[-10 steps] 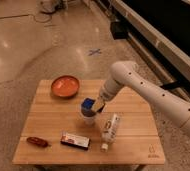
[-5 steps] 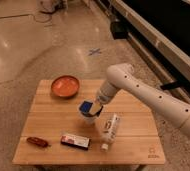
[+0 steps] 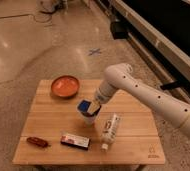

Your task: Place the white sponge in the ceramic cup

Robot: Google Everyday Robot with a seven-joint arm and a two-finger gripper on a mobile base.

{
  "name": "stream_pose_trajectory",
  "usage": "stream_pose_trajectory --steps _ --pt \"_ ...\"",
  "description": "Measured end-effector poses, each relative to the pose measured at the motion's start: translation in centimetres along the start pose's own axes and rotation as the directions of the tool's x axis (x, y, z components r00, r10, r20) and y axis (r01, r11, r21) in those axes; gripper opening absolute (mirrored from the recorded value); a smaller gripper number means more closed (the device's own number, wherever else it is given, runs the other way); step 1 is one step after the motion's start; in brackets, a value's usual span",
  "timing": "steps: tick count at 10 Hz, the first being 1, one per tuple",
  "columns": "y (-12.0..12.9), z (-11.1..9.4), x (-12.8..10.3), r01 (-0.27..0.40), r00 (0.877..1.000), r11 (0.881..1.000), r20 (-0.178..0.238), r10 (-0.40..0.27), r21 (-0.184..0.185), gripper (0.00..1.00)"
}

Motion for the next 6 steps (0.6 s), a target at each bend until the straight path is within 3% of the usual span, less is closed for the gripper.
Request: stream_pose_trajectory --steps 3,6 --pt "0.3 -0.2 0.5 -0.003 1.0 1.0 -0.022 0.002 -0.013 0.8" --pt "2.1 -1.2 0.4 -0.024 0.998 0.998 -0.052 0.021 -0.052 0.8"
